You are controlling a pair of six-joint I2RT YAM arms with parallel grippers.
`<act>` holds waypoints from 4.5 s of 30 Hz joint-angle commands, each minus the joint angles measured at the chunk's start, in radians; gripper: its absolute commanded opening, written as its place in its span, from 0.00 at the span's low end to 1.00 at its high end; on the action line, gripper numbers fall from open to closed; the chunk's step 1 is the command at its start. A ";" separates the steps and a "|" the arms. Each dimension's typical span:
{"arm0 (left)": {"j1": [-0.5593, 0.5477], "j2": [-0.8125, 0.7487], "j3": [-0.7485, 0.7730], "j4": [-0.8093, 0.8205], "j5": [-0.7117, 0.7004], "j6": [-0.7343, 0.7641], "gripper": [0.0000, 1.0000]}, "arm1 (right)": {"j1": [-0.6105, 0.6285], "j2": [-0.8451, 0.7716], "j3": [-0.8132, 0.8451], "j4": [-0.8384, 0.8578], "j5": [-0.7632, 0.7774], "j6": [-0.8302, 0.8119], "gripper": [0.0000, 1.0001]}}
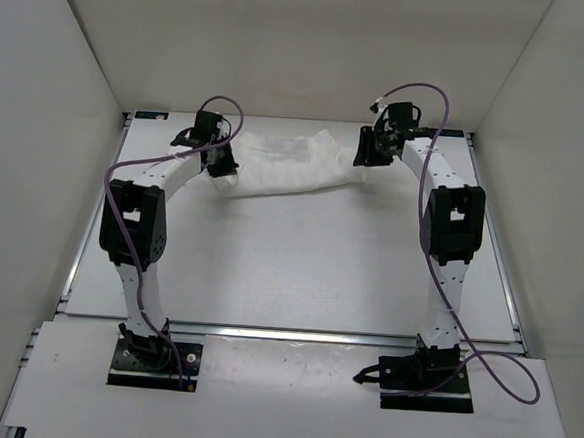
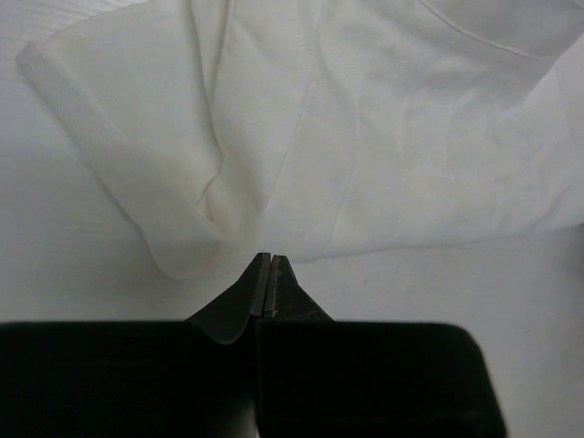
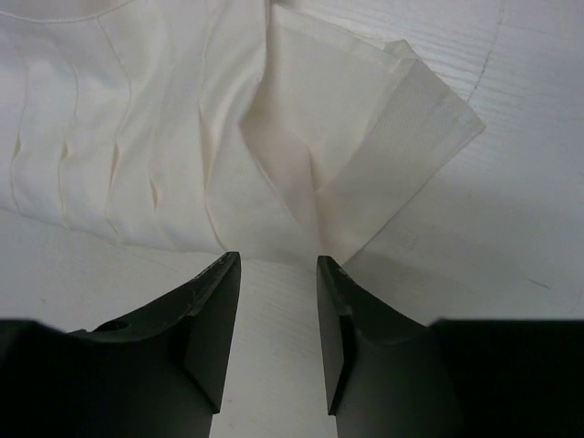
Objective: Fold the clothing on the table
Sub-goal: Fold the skirt
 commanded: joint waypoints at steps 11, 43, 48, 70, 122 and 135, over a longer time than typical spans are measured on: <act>-0.016 0.106 0.130 -0.132 0.014 0.011 0.00 | 0.005 0.075 0.037 0.025 -0.057 0.042 0.22; 0.033 -0.049 0.012 -0.045 0.030 0.083 0.81 | -0.018 -0.025 0.069 -0.033 -0.010 -0.023 0.70; 0.026 0.003 0.026 -0.026 0.020 0.092 0.73 | -0.001 0.054 0.118 -0.024 -0.047 -0.023 0.71; 0.004 0.148 0.078 -0.008 0.129 0.041 0.05 | 0.003 0.141 0.094 -0.030 -0.045 -0.005 0.10; -0.053 -0.529 -0.463 -0.060 0.107 0.078 0.75 | 0.049 -0.777 -0.963 0.128 -0.025 0.180 0.95; -0.028 -0.451 -0.569 -0.022 0.011 0.093 0.44 | 0.097 -0.680 -1.006 0.096 0.062 0.154 0.98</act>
